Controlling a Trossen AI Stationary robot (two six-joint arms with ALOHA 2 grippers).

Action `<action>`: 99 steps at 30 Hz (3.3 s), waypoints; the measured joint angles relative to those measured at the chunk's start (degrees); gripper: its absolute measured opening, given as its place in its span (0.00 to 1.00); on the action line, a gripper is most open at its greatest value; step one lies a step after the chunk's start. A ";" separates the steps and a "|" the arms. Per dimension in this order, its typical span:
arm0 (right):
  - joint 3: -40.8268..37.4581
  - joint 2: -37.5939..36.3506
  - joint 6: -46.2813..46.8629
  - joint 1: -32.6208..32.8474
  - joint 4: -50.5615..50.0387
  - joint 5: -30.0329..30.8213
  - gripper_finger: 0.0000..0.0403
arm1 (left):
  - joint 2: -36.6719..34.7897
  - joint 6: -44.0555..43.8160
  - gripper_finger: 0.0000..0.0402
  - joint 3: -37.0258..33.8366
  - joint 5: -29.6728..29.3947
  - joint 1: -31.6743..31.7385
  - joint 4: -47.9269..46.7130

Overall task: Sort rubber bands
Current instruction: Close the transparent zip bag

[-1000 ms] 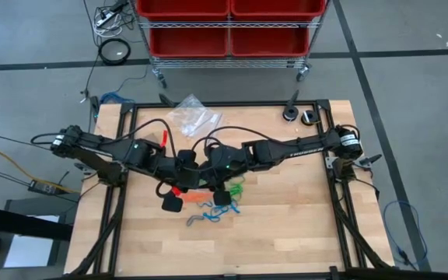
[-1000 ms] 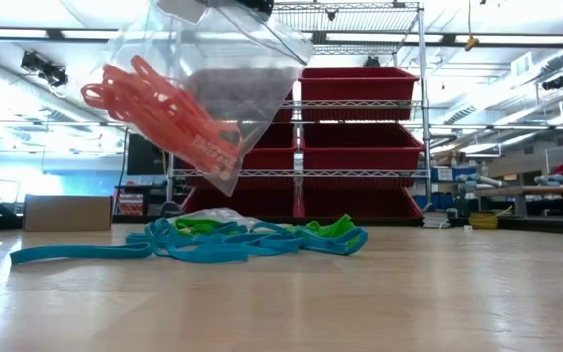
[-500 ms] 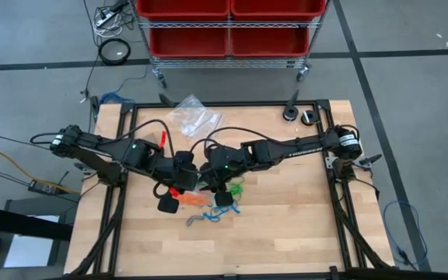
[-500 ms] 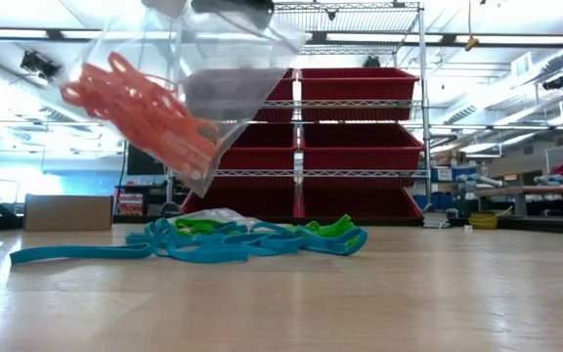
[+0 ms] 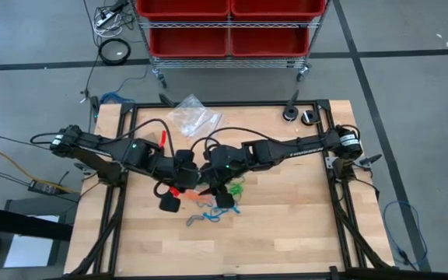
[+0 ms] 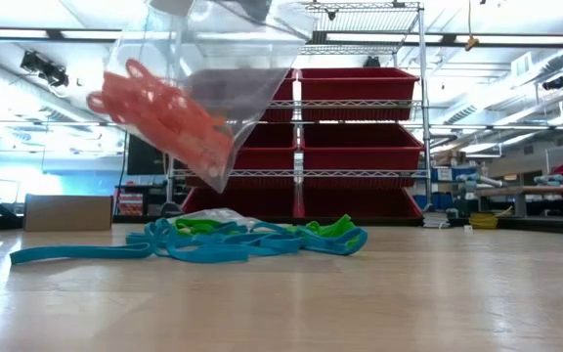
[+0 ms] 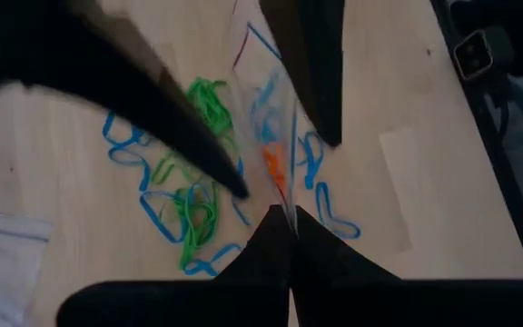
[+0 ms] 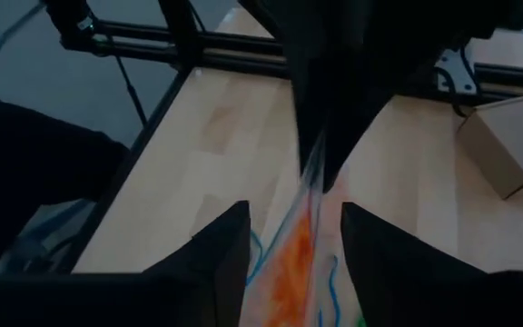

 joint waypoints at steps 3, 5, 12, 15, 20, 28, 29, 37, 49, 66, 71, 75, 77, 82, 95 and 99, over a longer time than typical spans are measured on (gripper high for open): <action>0.00 0.13 0.13 0.00 0.75 0.24 0.43 | 0.00 0.01 0.00 -0.02 0.02 0.00 0.87; 0.00 0.15 0.15 0.00 1.38 2.00 0.43 | 0.00 0.20 0.00 -0.02 0.02 0.00 1.49; 0.00 0.43 -0.12 0.00 0.47 2.68 0.40 | 0.00 0.20 0.00 -0.02 1.28 0.00 2.69; -0.08 1.11 -0.13 0.00 -0.10 2.43 0.36 | 0.00 0.17 0.00 -0.02 1.45 0.00 2.68; -0.02 1.09 -1.07 -0.02 0.21 1.46 0.24 | 0.00 0.17 0.00 -0.02 1.49 0.00 2.65; -0.02 1.11 -2.47 -0.02 0.14 -0.37 0.06 | 0.00 -0.09 0.00 -0.04 1.63 0.00 2.11; -0.02 1.11 -2.49 0.00 0.28 -0.42 0.05 | 0.00 -0.09 0.00 -0.04 1.64 0.00 1.95; -0.02 1.11 -2.58 -0.02 0.71 -1.55 0.11 | 0.00 -0.09 0.00 -0.07 1.64 0.00 1.59; -0.02 1.11 -3.69 -0.09 -0.23 -0.91 0.01 | 0.00 -0.28 0.00 -0.07 2.16 0.00 1.21; 0.11 1.11 -3.34 -0.63 -4.69 0.22 0.00 | 0.04 -1.14 0.00 -0.09 1.60 -0.02 -1.31; 0.13 1.09 -3.23 -0.63 -7.76 0.22 0.00 | 0.04 -1.37 0.00 -0.09 1.64 -0.11 -2.36; 0.13 1.07 -3.19 -0.63 -10.98 0.22 0.00 | 0.07 -2.23 0.00 -0.09 1.64 -0.53 -3.74; 0.13 1.05 -3.17 -0.63 -12.63 0.22 0.00 | 0.07 -2.42 0.00 -0.09 1.66 -0.78 -4.71; 0.13 1.05 -3.15 -0.63 -15.91 0.20 0.00 | 0.06 -3.11 0.00 -0.09 2.03 -1.21 -6.53; 0.12 1.02 -2.73 -0.57 -22.96 0.20 0.00 | 0.04 -4.33 0.00 -0.09 2.01 -1.88 -8.70; 0.11 1.02 -2.62 -0.57 -24.93 0.28 0.00 | 0.04 -4.34 0.00 -0.09 2.02 -1.88 -8.79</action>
